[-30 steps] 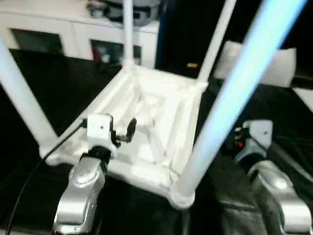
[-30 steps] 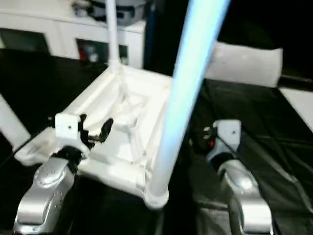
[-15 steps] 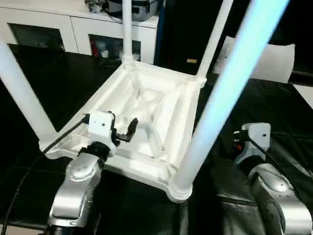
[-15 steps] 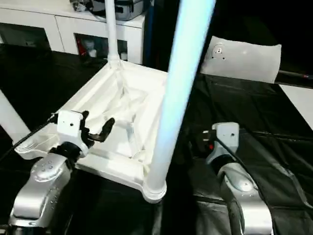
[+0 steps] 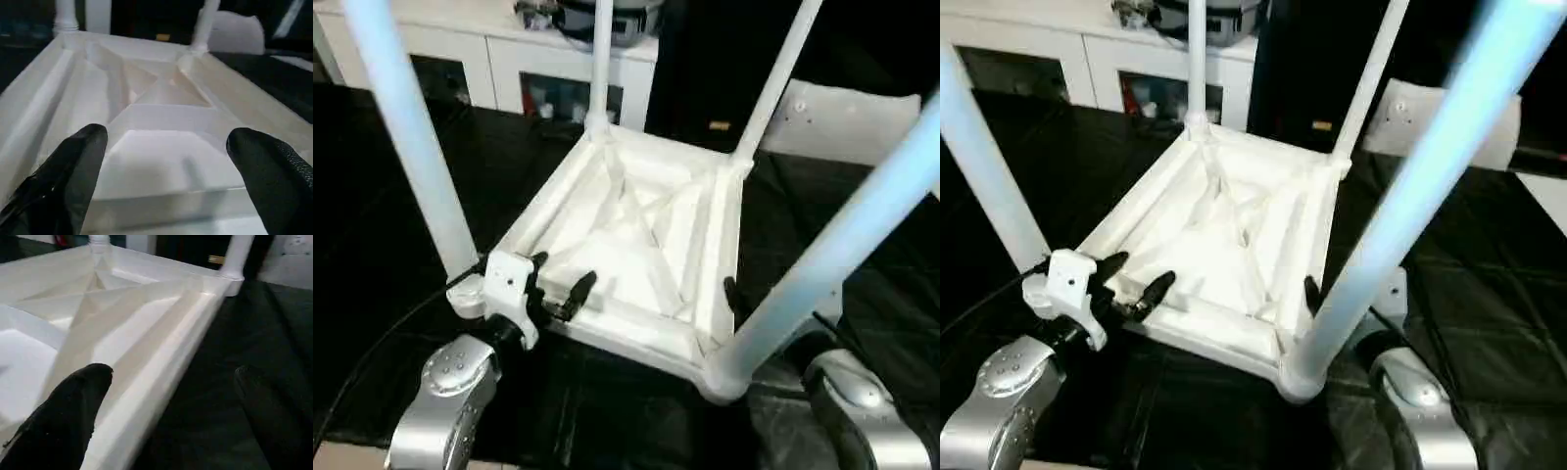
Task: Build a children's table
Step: Rotate table base
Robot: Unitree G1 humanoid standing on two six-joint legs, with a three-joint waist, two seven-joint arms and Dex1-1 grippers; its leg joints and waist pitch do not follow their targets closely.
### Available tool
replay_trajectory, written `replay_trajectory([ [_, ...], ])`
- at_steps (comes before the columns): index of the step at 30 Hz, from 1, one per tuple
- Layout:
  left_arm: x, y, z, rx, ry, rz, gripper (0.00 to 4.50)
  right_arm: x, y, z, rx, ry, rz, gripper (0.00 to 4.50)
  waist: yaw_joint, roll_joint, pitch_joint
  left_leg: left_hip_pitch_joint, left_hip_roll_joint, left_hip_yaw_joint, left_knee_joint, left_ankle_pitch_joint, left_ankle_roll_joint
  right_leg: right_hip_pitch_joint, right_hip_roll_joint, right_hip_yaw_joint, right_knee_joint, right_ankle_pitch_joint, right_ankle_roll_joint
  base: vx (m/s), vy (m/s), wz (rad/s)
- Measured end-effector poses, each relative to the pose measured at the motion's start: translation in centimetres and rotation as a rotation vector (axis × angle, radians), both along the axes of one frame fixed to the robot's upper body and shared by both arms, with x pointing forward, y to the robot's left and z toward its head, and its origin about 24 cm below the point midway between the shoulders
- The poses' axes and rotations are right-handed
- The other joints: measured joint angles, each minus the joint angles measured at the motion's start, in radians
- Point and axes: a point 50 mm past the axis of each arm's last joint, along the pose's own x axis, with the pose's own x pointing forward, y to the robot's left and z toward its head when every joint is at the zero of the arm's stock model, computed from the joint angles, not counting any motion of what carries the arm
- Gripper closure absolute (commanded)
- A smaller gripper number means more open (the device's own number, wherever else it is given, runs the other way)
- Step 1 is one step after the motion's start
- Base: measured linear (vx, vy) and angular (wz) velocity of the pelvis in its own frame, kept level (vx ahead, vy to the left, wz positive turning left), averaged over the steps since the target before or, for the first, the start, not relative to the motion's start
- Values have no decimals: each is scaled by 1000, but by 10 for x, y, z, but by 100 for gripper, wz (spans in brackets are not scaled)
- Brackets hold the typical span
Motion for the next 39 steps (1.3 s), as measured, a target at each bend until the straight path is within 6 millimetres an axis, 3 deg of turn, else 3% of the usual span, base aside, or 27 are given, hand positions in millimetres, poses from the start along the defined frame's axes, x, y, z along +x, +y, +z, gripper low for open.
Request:
replay_trajectory([
  [3,1,-1,0,-18,-3,42,8,0,-3,0,13,-1,-20,0,-12,-9,2,-2,0,3,-2,1,-2,-12,-1,4,1,-6,21,-55,6,-8],
  [7,2,-4,3,-45,-27,68,8,0,-7,1,9,-3,-27,0,-22,-23,4,-4,1,4,-11,4,-7,-17,0,4,2,1,30,0,0,0],
  [9,1,-9,4,-50,-37,8,8,0,-10,-2,-4,7,-8,0,-22,-32,2,-3,5,5,-15,6,-10,-19,2,4,2,2,30,-6,-28,-1],
  [11,-1,-13,3,-55,-32,-65,8,0,-15,-4,-21,16,8,0,-22,-34,2,-4,7,5,-15,8,-13,-20,4,2,3,4,30,0,0,0],
  [14,-4,-22,5,-35,-34,-224,8,-1,-24,-3,-19,14,59,0,-20,-34,2,-5,8,7,-15,8,-14,-23,4,3,4,7,32,0,0,0],
  [18,-4,-28,13,84,-17,-533,8,-11,-49,3,-73,27,186,0,-4,-32,1,-9,10,13,-17,11,-13,-30,4,5,5,9,28,0,0,0],
  [22,-10,-40,12,142,18,-741,8,-19,-56,5,-82,47,291,0,3,-31,1,-9,12,18,-18,13,-5,-33,4,6,5,8,27,0,0,0],
  [23,-10,-40,13,173,23,-789,43,-22,-58,7,-92,51,320,0,3,-30,1,-9,12,19,-18,13,-6,-33,4,7,5,8,27,0,0,0],
  [26,-11,-40,13,260,55,-933,48,-25,-62,13,-101,46,386,0,1,-26,2,-5,14,23,-18,10,-11,-32,4,8,7,9,25,0,0,0],
  [28,-14,-45,12,289,79,-1019,78,-27,-60,15,-93,40,422,0,1,-23,2,-3,16,26,-18,11,-12,-31,4,9,7,10,23,0,0,0],
  [32,-15,-46,0,355,140,-1087,91,-32,-55,16,-82,37,475,0,2,-20,1,-3,17,27,-18,11,-13,-31,3,8,8,12,20,0,0,0],
  [39,13,-41,0,482,126,-1067,163,-52,-55,20,-131,129,687,0,9,-6,-4,-3,18,28,-18,12,-14,-31,3,7,7,14,19,0,0,0],
])
